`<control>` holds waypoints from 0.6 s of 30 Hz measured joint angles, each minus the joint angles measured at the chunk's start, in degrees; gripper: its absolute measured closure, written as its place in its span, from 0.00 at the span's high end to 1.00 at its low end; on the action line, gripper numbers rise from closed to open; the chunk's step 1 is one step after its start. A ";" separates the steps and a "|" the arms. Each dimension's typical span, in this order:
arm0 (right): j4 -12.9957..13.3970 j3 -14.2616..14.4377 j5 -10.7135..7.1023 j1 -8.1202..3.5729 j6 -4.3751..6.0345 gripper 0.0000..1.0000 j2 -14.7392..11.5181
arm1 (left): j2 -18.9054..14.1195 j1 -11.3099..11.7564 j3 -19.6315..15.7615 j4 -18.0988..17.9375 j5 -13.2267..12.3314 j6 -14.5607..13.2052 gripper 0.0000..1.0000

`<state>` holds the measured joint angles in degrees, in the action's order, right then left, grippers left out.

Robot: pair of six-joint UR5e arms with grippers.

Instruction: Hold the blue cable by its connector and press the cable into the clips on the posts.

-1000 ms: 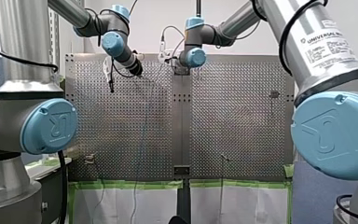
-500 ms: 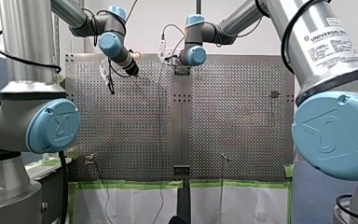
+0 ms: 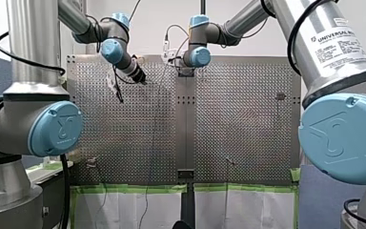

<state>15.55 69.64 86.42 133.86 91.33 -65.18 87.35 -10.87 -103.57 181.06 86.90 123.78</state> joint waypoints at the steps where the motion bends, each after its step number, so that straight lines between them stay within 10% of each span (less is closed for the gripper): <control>1: 0.03 -0.01 0.03 -0.05 0.00 0.00 0.00 | 0.49 -0.01 0.01 0.19 -0.50 0.50 0.99; 18: 0.14 -0.02 0.08 -0.39 -0.01 0.00 0.00 | 5.72 1.59 1.72 -0.35 -9.23 9.22 0.99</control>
<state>15.69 69.63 86.50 133.47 91.33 -65.18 93.07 -9.28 -101.85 180.71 77.67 133.00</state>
